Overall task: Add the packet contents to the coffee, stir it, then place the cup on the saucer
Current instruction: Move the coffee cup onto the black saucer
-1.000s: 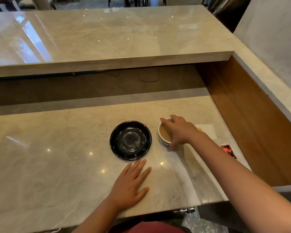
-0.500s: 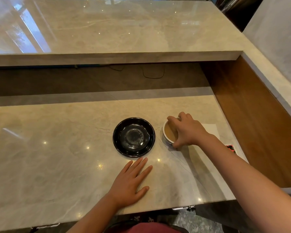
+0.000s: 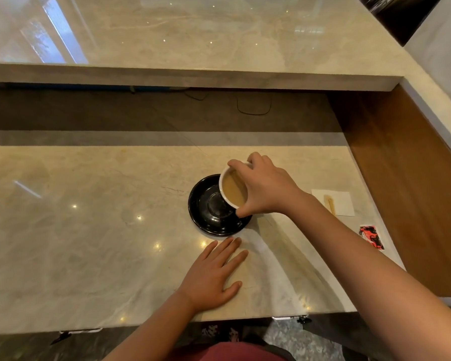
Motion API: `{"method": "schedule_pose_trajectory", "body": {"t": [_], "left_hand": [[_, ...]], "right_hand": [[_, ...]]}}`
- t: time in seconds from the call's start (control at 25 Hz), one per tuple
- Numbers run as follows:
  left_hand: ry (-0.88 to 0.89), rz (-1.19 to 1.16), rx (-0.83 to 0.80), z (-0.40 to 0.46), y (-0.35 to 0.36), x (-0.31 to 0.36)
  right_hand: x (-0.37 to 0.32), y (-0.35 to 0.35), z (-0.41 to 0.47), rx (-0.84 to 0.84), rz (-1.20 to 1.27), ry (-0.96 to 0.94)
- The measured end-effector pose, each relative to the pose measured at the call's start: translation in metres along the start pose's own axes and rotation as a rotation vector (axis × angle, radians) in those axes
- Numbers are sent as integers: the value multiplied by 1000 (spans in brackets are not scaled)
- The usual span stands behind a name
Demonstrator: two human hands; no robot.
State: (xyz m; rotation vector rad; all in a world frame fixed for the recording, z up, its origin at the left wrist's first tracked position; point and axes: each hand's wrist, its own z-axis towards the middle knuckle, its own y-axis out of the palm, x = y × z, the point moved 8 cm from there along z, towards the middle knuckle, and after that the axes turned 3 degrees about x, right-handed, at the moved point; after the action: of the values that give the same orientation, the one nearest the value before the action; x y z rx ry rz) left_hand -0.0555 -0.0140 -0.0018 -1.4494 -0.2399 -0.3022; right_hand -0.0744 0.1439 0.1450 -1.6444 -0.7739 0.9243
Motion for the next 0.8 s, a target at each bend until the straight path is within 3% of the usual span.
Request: {"method": "schedule_pose_trajectory", "body": {"t": [0.8], "left_hand": [[-13,-5,5,0,2,-2]], "right_hand": [[-27,51,36,-138,-71,-43]]}}
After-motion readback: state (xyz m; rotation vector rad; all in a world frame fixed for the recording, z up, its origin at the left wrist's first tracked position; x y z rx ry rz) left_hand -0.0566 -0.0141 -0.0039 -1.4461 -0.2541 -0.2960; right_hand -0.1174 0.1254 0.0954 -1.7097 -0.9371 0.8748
